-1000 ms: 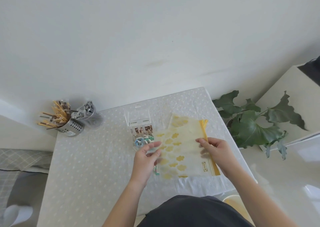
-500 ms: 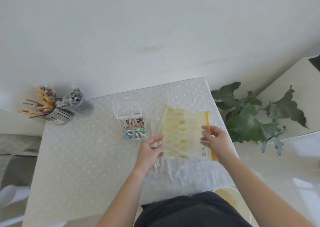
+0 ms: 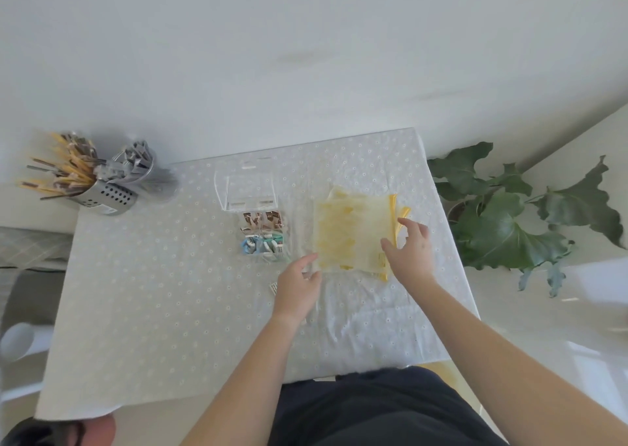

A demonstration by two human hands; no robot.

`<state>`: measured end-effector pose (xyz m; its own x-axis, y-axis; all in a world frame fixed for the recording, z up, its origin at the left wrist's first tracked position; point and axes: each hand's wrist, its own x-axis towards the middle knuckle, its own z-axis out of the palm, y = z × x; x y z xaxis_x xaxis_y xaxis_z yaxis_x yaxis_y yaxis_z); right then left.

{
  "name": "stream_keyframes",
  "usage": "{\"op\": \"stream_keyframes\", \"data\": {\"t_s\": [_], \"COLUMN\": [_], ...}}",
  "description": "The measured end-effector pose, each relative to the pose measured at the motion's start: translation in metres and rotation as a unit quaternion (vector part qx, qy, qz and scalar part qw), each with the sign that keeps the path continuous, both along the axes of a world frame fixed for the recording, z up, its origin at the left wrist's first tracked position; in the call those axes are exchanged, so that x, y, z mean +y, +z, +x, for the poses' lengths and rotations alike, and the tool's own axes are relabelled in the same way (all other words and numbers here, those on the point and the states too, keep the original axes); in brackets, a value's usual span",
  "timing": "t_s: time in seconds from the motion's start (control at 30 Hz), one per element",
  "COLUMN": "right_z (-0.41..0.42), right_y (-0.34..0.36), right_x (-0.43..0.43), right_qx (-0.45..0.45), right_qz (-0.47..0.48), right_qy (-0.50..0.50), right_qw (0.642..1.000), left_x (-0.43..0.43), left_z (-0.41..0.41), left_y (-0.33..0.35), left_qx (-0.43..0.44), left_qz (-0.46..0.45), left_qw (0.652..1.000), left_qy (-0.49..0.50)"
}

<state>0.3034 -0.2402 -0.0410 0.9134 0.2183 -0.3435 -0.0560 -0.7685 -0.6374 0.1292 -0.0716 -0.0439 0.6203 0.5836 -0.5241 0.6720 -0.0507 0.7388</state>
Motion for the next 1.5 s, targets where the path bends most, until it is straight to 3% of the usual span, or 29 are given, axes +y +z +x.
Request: {"op": "stream_keyframes", "data": {"t_s": [0.07, 0.13, 0.27, 0.43, 0.77, 1.17, 1.5], "right_z": [-0.012, -0.026, -0.056, -0.09, -0.121, -0.134, -0.135], "right_y": [-0.002, -0.004, -0.007, -0.015, -0.032, -0.041, -0.026], "right_x": [-0.002, 0.001, 0.028, 0.074, 0.109, 0.117, 0.108], "right_qx": [-0.072, -0.074, 0.052, 0.136, 0.137, 0.109, 0.157], "right_qz": [-0.034, -0.008, 0.017, -0.064, -0.154, -0.188, -0.094], "right_qy": [0.018, 0.054, 0.156, 0.263, 0.305, 0.279, 0.215], "right_qw": [0.997, 0.996, 0.986, 0.953, 0.93, 0.935, 0.959], "left_x": [0.001, 0.004, 0.011, 0.019, 0.035, 0.048, 0.059], "left_z": [-0.015, -0.032, -0.056, -0.063, -0.064, -0.047, -0.069], "left_y": [-0.003, -0.008, -0.021, -0.028, -0.033, -0.037, -0.021], "left_qx": [0.026, 0.048, 0.109, 0.111, 0.103, 0.148, 0.094], "left_qz": [0.043, 0.086, 0.086, 0.042, 0.041, 0.086, 0.035], "left_qw": [0.998, 0.991, 0.981, 0.977, 0.987, 0.985, 0.995], "left_qy": [0.036, 0.085, 0.138, 0.177, 0.117, 0.025, 0.021]}}
